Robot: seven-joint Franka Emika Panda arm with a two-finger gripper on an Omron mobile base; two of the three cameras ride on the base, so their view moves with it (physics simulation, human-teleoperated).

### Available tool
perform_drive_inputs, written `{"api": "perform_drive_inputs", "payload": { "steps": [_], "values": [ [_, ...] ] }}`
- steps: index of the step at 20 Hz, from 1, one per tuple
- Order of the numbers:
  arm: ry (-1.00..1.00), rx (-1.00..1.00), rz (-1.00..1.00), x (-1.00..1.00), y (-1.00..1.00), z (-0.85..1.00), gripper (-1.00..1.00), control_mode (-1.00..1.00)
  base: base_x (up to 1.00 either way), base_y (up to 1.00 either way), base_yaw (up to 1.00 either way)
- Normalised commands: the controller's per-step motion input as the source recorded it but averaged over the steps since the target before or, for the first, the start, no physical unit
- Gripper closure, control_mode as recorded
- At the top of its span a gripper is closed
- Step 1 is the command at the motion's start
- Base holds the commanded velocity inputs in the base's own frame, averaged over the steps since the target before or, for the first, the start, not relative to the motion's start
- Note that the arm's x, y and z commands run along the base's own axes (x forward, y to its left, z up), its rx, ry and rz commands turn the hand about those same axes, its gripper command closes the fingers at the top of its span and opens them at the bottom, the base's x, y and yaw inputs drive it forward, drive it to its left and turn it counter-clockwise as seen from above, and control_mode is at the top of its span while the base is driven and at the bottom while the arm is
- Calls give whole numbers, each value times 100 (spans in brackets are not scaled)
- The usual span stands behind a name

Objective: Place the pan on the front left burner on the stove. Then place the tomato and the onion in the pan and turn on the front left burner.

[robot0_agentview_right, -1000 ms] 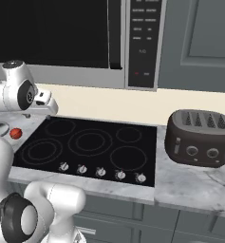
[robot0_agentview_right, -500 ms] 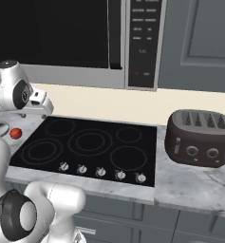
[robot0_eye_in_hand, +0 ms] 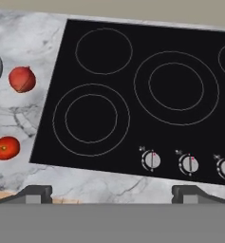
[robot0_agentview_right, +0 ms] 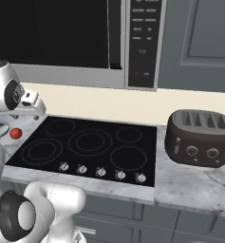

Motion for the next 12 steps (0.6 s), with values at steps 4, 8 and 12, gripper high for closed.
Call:
{"api": "perform_drive_inputs", "payload": {
  "steps": [4,8,12],
  "values": [
    [1,0,0,-25,14,-9,-100,-100,0,0,0],
    [0,0,0,-12,24,-23,-100,-100,0,0,0],
    [0,0,0,-1,44,-12,-100,-100,0,0,0]
  ]
}}
